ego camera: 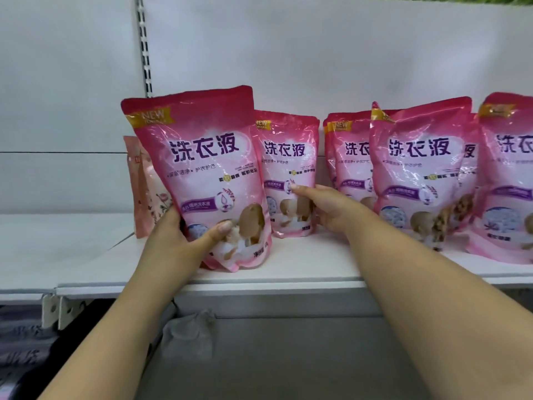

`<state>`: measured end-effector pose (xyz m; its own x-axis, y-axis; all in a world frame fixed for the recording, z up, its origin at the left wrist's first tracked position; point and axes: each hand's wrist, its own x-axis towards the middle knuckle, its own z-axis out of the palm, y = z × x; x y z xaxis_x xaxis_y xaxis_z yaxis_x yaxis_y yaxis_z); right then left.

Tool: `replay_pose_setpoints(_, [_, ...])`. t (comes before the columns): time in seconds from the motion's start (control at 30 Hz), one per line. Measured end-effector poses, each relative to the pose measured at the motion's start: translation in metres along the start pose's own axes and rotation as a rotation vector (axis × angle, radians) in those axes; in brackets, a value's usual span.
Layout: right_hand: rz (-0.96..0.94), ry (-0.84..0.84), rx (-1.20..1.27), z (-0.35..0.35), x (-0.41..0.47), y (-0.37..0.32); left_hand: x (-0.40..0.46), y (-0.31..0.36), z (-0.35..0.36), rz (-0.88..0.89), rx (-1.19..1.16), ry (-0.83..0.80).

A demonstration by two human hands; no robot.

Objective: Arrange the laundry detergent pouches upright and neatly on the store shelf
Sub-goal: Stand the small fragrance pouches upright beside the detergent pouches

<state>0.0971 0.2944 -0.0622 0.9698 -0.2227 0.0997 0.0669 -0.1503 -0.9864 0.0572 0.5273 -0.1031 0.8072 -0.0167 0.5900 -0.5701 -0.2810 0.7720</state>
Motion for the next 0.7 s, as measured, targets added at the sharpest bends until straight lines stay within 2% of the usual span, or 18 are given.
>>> replay_pose_setpoints(0.3, [-0.05, 0.026, -0.035, 0.0, 0.005, 0.006, -0.003, 0.001, -0.001, 0.012, -0.011, -0.002])
replay_pose_setpoints(0.43, [0.0, 0.067, -0.138, 0.006, 0.0, 0.007, -0.005, 0.001, 0.0, 0.041, 0.029, 0.026])
replay_pose_setpoints(0.53, [0.031, 0.158, -0.246, 0.008, -0.011, 0.004, -0.004, 0.002, 0.001, 0.041, 0.058, 0.022])
replay_pose_setpoints(0.6, [-0.096, 0.248, -0.27, 0.006, -0.025, -0.001, -0.004, 0.004, 0.001, 0.035, 0.061, -0.004])
replay_pose_setpoints(0.67, [-0.274, 0.305, -0.164, 0.004, -0.046, -0.008, -0.004, 0.008, 0.002, 0.032, 0.09, -0.031])
replay_pose_setpoints(0.7, [-0.354, 0.277, -0.074, 0.006, -0.06, -0.011, -0.004, 0.01, 0.004, 0.034, 0.123, -0.048])
